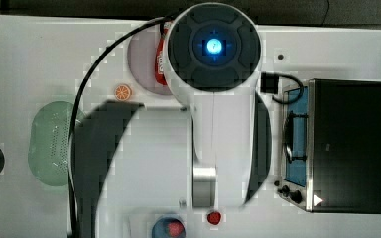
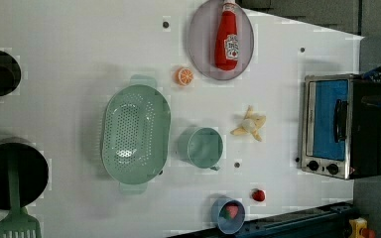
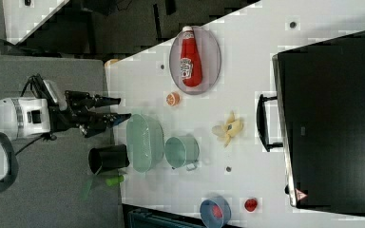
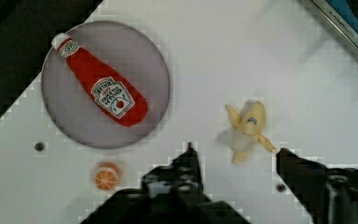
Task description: Pick banana from table and place on oven.
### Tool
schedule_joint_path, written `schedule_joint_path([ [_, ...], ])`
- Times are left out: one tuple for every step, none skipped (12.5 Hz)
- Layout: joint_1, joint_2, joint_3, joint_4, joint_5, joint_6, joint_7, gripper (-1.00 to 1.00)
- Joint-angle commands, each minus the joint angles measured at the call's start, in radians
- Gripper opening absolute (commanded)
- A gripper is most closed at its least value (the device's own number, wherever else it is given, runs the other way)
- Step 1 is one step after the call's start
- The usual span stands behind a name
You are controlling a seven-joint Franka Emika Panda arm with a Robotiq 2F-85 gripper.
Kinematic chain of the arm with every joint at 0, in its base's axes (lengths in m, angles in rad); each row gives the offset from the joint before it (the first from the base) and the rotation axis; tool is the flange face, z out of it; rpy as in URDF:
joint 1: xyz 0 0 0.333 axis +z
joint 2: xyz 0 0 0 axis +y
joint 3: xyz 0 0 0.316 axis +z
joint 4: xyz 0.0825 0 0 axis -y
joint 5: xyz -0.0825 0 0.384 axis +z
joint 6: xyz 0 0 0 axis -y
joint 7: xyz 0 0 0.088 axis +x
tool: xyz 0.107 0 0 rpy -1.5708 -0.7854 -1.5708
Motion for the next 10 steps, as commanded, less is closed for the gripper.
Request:
schedule_joint_path([
  [-0.028, -0.381, -0.050, -0.247, -0.005, -0.135, 0.014, 0.59],
  [-0.028, -0.381, -0.050, -0.248, -0.005, -0.135, 0.014, 0.81],
  [-0.028, -0.380, -0.049, -0.248, -0.005, -0.135, 0.014, 1.00],
  [-0.028, -0.378, -0.049, -0.249, -0.005, -0.134, 0.014, 1.00],
  [-0.028, -0.369, -0.049, -0.252, -0.005, -0.130, 0.014, 1.00],
  [-0.028, -0.356, -0.049, -0.259, -0.005, -0.124, 0.014, 1.00],
  [-0.028, -0.339, -0.048, -0.271, -0.005, -0.109, 0.014, 1.00],
  [-0.028, -0.318, -0.048, -0.288, -0.005, -0.084, 0.014, 1.00],
  [-0.028, -0.295, -0.048, -0.311, -0.005, -0.047, 0.014, 1.00],
  [-0.028, -0.272, -0.048, -0.338, -0.005, 0.001, 0.014, 1.00],
])
